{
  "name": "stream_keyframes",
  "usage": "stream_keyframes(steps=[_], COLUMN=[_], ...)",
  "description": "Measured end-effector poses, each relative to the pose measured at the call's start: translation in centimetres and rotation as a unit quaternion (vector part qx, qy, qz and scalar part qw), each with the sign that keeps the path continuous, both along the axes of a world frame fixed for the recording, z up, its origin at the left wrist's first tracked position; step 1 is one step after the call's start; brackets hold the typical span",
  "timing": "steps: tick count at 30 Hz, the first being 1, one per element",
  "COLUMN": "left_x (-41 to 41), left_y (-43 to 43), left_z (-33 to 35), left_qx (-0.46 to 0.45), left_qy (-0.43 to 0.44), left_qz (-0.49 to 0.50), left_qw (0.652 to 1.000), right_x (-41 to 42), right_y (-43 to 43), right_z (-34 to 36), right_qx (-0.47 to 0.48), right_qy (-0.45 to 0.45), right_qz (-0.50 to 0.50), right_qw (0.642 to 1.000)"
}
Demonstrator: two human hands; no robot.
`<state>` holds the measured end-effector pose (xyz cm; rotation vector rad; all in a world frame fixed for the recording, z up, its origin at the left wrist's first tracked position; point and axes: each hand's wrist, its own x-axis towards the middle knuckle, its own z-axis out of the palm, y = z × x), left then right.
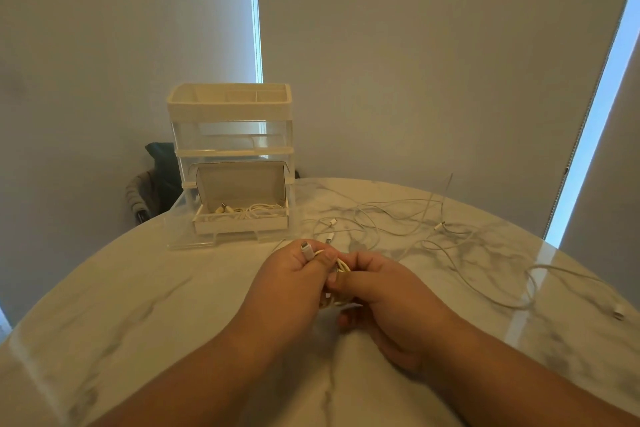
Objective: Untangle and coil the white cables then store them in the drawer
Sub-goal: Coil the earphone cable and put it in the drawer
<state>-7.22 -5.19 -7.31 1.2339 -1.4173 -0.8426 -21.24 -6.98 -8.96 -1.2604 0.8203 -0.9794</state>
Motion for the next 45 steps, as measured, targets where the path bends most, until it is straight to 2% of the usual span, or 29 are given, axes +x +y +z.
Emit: stream_keyframes(steps=[3,8,15,21,26,29,33,38,45], left_x=[0.0,-0.2,-0.6,-0.5,0.1,0.3,0.6,0.9,1.1], left_y=[0.1,0.3,0.5,0.4,0.0,-0.4,-0.6,-0.9,-1.1], left_z=[0.3,0.4,-0.1,0.0,0.2,0.2,0.7,0.6,0.5], left_qx=[-0.007,0.024,0.017,0.030,0.055,0.082,0.116,0.107,0.092], left_qy=[0.017,0.041,0.023,0.060,0.148,0.214,0.319,0.324,0.292], left_qz=[0.013,0.007,-0.009,-0.011,-0.010,-0.008,-0.028,-0.006,0.033], left_qw=[1.000,0.999,1.000,0.998,0.987,0.973,0.940,0.940,0.951], right_x=[0.2,-0.4,-0.1,0.2,-0.5,-1.1,-1.1,-0.9,-0.8], right_y=[0.0,-0.6,-0.4,-0.1,-0.3,-0.5,-0.7,-0.9,-0.7], right_z=[0.0,0.4,0.7,0.5,0.6,0.9,1.1,0.9,1.3], right_qx=[-0.005,0.009,0.024,0.018,0.024,0.066,0.068,0.053,0.082], right_qy=[-0.022,0.065,0.105,0.032,-0.068,-0.116,-0.117,-0.115,-0.158], right_qz=[-0.003,0.047,0.041,0.017,0.036,0.060,0.027,-0.048,-0.064], right_qw=[1.000,0.997,0.993,0.999,0.997,0.989,0.990,0.991,0.982])
